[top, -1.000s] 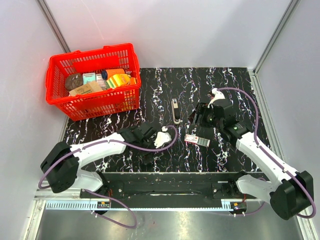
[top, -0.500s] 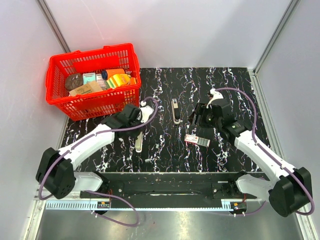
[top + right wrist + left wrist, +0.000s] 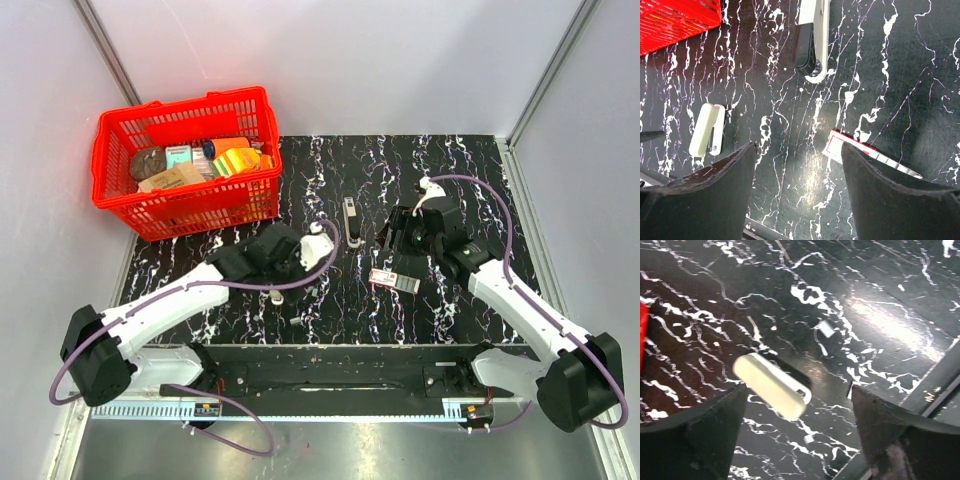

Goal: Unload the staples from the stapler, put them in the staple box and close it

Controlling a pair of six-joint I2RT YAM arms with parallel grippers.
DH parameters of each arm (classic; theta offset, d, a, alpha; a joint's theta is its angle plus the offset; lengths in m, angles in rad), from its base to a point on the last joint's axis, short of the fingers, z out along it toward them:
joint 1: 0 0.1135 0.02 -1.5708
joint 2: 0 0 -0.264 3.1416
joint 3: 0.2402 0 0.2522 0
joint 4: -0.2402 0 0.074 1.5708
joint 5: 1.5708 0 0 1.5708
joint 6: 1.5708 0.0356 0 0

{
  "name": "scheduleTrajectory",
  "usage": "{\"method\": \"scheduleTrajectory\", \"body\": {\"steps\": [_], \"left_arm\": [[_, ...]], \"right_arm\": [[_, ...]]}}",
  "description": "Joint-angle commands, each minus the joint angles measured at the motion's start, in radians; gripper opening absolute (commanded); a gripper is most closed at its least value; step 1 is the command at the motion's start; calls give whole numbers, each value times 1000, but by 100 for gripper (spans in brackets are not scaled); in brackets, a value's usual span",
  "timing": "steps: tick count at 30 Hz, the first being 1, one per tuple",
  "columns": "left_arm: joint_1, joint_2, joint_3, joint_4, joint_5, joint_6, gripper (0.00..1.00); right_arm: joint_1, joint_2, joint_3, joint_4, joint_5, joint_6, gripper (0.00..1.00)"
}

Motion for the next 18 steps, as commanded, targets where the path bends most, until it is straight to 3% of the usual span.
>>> {"method": "scheduleTrajectory", "body": {"steps": [1,10,18], "left_arm": [[-65,38,-24,0,-18,24,96],[-105,199,-62,4,44,44,99],[-124,252,-30,-7,55,19,89]], "right_arm": [[6,-22,54,-9,24,-1,74],[5,-38,42,-14,36,-4,75],[3,-30,43,-17,36,-26,75]]}}
